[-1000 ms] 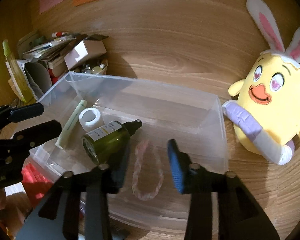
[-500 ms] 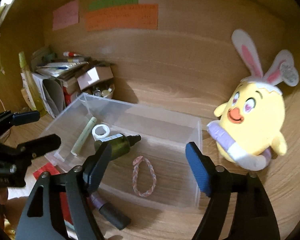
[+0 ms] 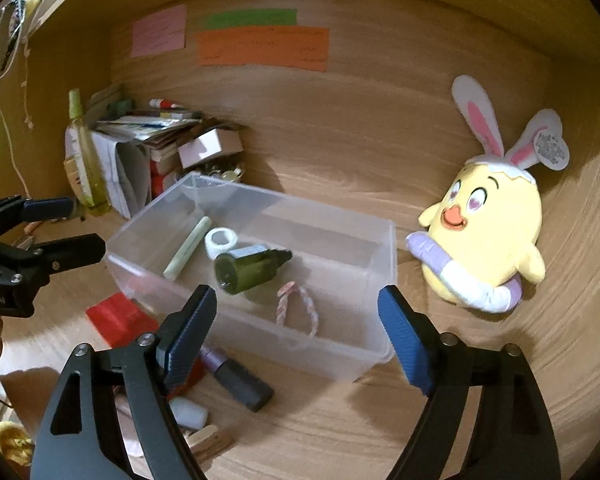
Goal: Organize objects
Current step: 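Move both open tools back toward the pile of items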
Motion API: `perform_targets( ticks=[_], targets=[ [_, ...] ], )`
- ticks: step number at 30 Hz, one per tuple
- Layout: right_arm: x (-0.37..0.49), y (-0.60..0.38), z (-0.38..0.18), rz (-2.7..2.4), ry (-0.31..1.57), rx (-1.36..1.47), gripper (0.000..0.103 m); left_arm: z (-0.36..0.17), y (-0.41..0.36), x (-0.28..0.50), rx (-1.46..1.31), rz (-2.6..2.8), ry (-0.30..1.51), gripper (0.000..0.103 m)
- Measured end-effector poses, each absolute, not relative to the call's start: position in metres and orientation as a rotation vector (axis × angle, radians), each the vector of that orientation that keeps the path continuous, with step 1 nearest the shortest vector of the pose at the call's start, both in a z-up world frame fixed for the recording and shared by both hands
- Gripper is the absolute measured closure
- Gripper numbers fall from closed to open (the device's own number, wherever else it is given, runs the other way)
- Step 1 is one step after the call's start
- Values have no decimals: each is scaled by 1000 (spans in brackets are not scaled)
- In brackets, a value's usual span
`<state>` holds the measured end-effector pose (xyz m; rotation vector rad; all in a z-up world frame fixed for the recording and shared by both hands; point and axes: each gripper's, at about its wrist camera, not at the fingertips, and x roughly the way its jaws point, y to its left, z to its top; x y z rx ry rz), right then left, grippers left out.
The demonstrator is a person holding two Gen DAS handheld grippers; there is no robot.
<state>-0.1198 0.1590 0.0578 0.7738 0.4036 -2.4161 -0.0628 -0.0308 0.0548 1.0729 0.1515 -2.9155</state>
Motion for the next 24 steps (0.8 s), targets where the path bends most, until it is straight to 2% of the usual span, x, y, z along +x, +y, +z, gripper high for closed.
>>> perform_targets(
  ticks=[11, 24],
  targets=[
    [-101, 156, 36, -2364, 387, 831, 22, 29, -37, -37, 1170, -2861, 187, 7],
    [-117, 161, -5, -2301, 341, 1005, 24, 0, -31, -20, 1276, -2788, 182, 7]
  ],
)
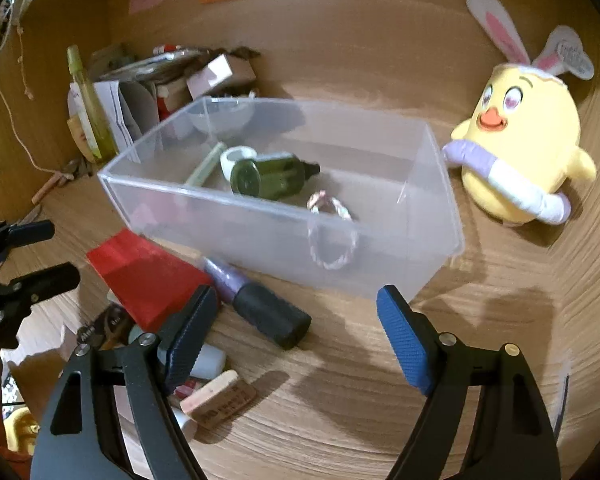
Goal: Organize objects
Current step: 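Move both open tools back toward the pile of items, then reach the left tool to the beige tube while the right tool reaches the brown block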
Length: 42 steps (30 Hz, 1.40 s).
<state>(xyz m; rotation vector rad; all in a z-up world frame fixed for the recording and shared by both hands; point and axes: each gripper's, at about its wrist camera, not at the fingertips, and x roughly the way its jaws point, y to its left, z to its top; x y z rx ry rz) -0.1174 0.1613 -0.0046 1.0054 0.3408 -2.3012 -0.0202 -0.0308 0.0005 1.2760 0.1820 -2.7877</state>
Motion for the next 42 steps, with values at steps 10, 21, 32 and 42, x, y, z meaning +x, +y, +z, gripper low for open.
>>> perform_targets(
  ticks=[10, 21, 32, 42],
  targets=[
    [-98, 165, -22, -2224, 312, 1098, 24, -16, -6, -2, 1382, -2823, 117, 7],
    [-87, 182, -26, -2244, 280, 1108, 26, -32, 4, -2, 1485, -2837, 183, 7],
    [-81, 205, -31, -2294, 287, 1116, 33, -31, 15, 10, 1552, -2895, 214, 7],
    [-75, 226, -33, -2288, 205, 1124, 33, -28, 40, 11, 1597, -2933, 70, 7]
  ],
)
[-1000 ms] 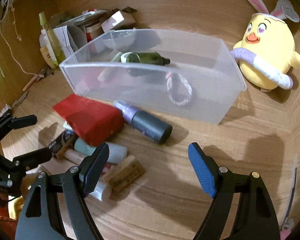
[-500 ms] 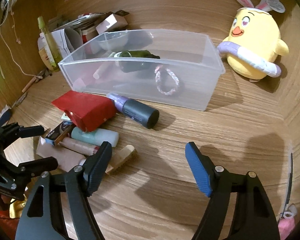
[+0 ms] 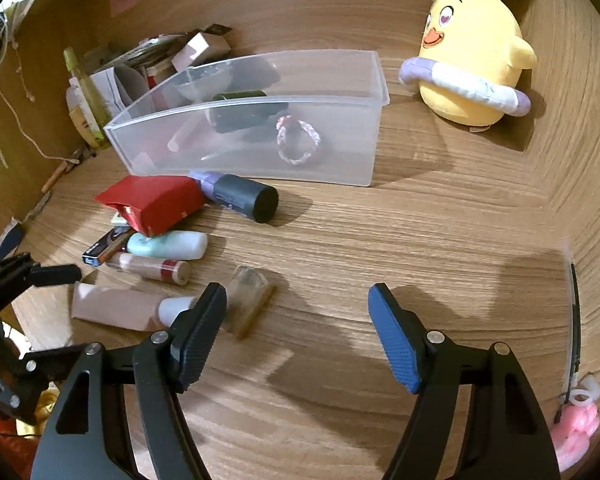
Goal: Organize objects
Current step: 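Reach the left tool to the beige tube while the right tool reaches the brown block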
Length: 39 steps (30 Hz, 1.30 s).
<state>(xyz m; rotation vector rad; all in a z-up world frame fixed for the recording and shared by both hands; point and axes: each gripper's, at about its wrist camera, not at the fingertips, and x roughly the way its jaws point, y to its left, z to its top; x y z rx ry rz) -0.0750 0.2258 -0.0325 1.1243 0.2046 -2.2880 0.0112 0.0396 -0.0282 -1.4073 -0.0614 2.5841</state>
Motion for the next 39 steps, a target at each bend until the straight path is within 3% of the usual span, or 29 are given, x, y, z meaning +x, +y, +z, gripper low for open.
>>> perform_targets(
  ticks=[10, 13, 15, 17, 22, 29, 39],
  targets=[
    [-76, 205, -34, -2259, 235, 1119, 34, -34, 50, -5, -1412, 2545, -25, 7],
    [-74, 203, -38, -2263, 285, 1126, 40, -34, 53, 0, -1401, 2543, -7, 14],
    [-73, 206, -38, -2251, 269, 1130, 45, -33, 55, 2, -1403, 2536, 32, 25],
    [-72, 209, -38, -2242, 263, 1131, 55, -32, 58, 3, -1403, 2512, 48, 29],
    [-69, 217, -36, -2257, 287, 1131, 66, -30, 61, -1, -1410, 2476, 64, 35],
    [-71, 213, -32, -2227, 330, 1122, 66, -30, 69, -20, -1406, 2455, 99, 37],
    [-77, 198, -36, -2187, 328, 1152, 58, -29, 69, -15, -1364, 2487, 168, 70]
  ],
)
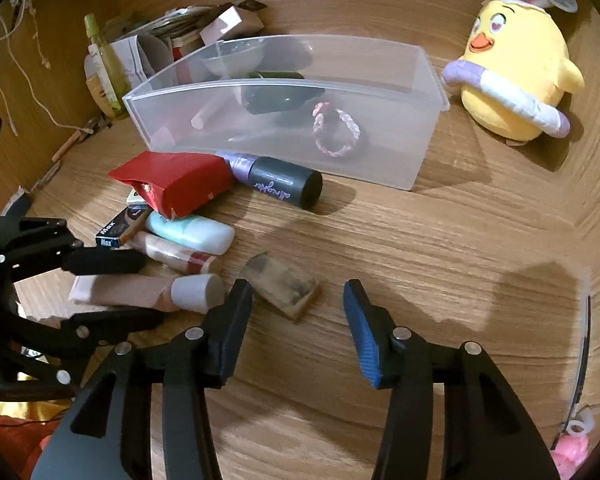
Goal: Organize objects
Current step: 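Reach the left tool to the beige tube while the right tool reaches the brown block, then close the left tool on the beige tube while the right tool grasps the brown block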
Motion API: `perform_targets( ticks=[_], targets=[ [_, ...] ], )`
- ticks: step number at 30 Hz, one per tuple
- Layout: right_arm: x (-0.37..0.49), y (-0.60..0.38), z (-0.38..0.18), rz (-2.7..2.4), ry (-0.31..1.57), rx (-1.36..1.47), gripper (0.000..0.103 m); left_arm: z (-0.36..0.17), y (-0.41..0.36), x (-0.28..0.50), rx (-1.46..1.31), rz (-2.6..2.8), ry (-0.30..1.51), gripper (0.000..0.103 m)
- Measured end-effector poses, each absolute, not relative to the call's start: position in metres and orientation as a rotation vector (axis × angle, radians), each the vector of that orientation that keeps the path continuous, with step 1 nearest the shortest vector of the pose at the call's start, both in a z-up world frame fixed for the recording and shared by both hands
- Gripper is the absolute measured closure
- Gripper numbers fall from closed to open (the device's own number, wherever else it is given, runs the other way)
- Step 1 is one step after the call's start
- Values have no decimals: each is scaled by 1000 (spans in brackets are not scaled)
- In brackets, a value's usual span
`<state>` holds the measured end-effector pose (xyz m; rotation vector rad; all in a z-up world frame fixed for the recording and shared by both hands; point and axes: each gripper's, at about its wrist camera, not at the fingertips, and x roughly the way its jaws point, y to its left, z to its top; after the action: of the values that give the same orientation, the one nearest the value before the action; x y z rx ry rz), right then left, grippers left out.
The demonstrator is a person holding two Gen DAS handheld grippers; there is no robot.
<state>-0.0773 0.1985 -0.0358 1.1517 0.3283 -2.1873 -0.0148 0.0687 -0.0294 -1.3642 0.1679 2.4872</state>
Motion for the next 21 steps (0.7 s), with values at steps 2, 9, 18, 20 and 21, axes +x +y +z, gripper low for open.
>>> perform_targets(
  ticks=[2, 9, 18, 20, 21],
  targets=[
    [-77, 194, -36, -2181, 345, 1147, 58, -29, 64, -12, -1369, 2479, 155, 74],
    [-75, 185, -38, -2202, 398, 1114, 62, -28, 59, -10, -1386, 2451, 131, 79],
    [-61, 189, -35, -2180, 374, 1108, 81, -29, 67, -29, -1376, 2404, 55, 89],
    [-61, 194, -34, -2178, 341, 1118, 81, -29, 68, -30, -1387, 2406, 69, 97],
    [-61, 195, -34, -2178, 328, 1122, 81, -29, 66, -30, -1384, 2401, 41, 98]
  ],
)
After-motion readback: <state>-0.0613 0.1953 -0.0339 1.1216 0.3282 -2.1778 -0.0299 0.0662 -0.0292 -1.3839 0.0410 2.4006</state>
